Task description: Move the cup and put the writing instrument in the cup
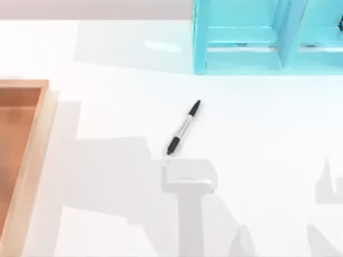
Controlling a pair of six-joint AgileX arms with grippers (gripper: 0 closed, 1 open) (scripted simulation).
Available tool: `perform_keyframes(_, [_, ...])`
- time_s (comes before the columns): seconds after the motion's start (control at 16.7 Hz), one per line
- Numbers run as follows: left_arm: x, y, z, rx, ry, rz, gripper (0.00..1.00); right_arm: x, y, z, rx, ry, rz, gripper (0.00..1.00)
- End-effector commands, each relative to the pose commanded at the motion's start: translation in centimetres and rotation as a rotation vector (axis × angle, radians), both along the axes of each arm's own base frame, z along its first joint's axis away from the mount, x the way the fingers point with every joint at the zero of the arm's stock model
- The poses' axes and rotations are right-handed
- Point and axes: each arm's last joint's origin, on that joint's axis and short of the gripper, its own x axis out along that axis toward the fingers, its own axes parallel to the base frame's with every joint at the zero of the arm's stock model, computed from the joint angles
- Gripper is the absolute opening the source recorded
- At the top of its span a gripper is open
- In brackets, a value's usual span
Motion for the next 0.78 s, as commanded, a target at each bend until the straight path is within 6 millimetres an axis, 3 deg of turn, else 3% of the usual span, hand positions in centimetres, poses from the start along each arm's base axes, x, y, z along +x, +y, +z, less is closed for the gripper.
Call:
perform_keyframes(0.48, [0.0, 0.1, -8.2, 0.003, -0.014, 0.001, 1.00, 0.0, 0.0, 0.0, 0.000, 0.000, 0.000, 1.00])
perform_keyframes(0.78, [-0.1, 0.1, -8.7, 0.002, -0.009, 0.001, 1.00, 0.0, 0.0, 0.0, 0.000, 0.000, 0.000, 1.00])
